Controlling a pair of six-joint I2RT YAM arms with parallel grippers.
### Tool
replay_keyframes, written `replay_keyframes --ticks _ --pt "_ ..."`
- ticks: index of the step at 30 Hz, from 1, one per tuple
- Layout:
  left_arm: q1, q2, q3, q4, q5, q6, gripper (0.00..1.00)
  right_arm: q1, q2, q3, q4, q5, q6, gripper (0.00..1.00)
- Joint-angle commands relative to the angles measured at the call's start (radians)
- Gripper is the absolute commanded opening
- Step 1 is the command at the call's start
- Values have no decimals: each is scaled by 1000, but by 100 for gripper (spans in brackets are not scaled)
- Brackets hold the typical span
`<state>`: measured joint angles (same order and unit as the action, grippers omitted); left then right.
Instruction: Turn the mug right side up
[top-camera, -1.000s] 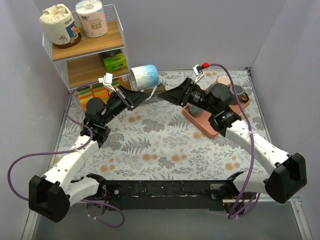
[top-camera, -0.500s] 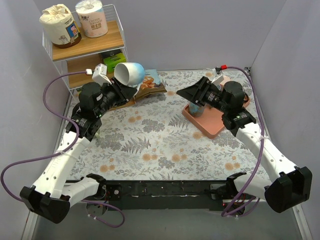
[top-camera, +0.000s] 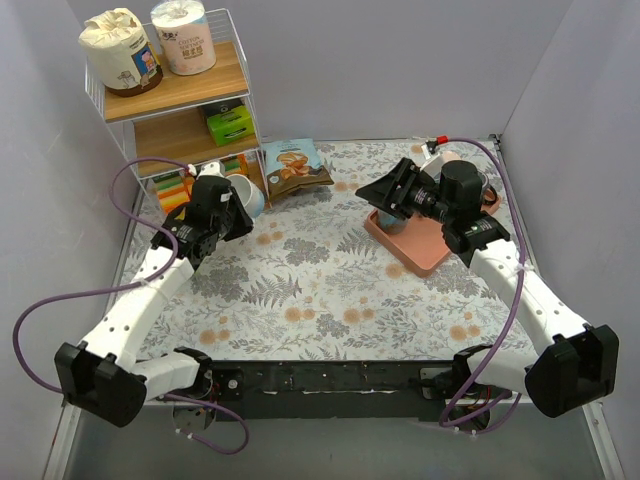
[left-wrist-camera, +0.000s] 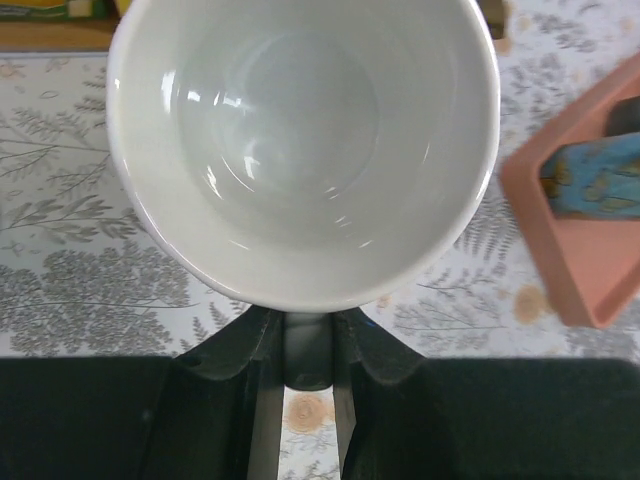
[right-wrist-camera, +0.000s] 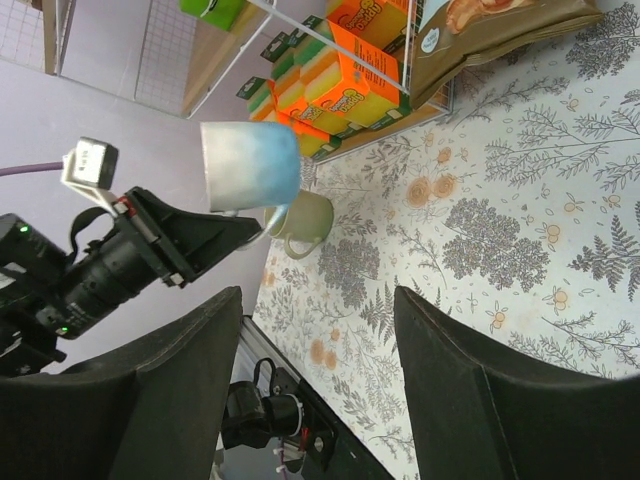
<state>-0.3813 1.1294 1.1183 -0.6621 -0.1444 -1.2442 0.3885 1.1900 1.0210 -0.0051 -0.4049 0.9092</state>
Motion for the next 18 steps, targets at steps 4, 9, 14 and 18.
replay_keyframes --ticks 4,9,14,18 --pt "4 21 -124 119 -181 34 0 -25 2 44 7 -25 -10 68" --pt "5 56 -222 225 -234 23 0 -56 -4 40 -18 -40 -20 68" --pt "9 73 -304 278 -320 0 0 -77 -10 34 -21 -52 -18 68" --pt "16 64 -386 405 -351 51 0 -94 -10 33 -24 -66 -20 68"
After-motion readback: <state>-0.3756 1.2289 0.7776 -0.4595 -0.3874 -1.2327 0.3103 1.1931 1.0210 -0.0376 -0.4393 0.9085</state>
